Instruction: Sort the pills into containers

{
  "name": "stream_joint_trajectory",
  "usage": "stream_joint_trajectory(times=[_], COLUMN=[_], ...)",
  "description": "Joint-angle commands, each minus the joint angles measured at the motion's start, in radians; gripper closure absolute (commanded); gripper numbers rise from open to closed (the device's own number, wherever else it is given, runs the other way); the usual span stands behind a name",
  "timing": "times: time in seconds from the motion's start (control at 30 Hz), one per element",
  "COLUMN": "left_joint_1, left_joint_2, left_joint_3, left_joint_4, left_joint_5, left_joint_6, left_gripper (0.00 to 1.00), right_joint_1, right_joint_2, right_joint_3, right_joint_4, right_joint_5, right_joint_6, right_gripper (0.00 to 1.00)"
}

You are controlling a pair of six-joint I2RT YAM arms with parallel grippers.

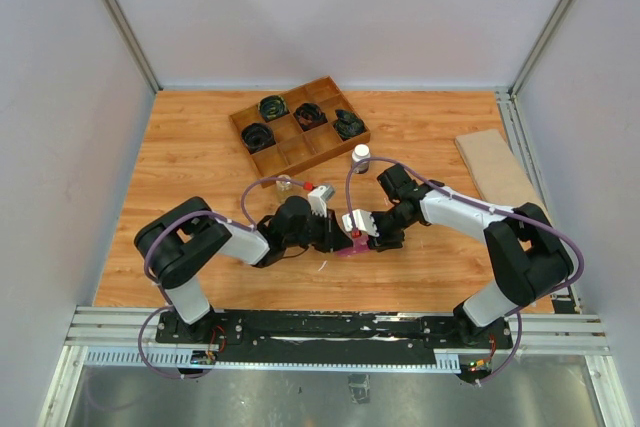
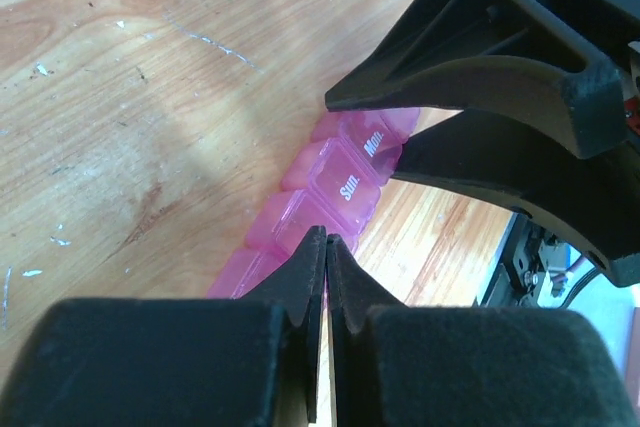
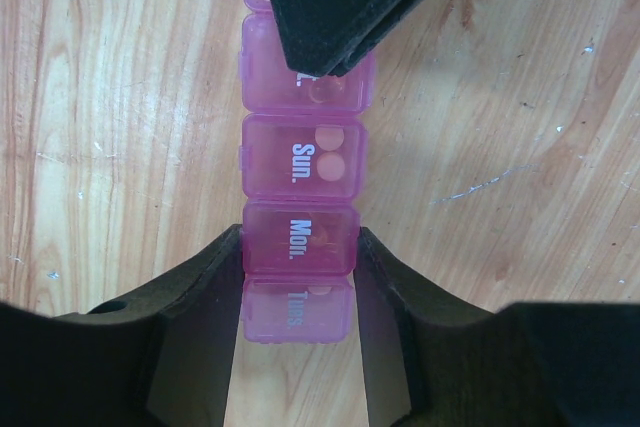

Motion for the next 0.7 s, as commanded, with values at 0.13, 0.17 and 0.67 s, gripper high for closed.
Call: stream_joint_trajectory(times=[0.13,0.17,0.67], left_joint_1=[-0.01,-0.01,-0.01], left_joint_2=[0.061,0.065,-0.098], left_joint_3=[0.055,0.058,0.096], left_joint_4=[-0.093,-0.092,-0.185], left_joint_5=[0.003,0.01,0.006], left_joint_6=[0.003,0.0,0.023], left_gripper=[0.99,1.0,1.0], right_joint_1=[0.017,0.016,0.016], right_joint_2=[0.011,0.01,0.009], right_joint_3=[0.015,0.015,0.015], right_joint_4=[0.002,0.001,0.003], right_joint_5=[0.011,0.011,0.011], right_joint_6=[0.009,0.01,0.012], right_gripper=[0.61,0.61,0.61])
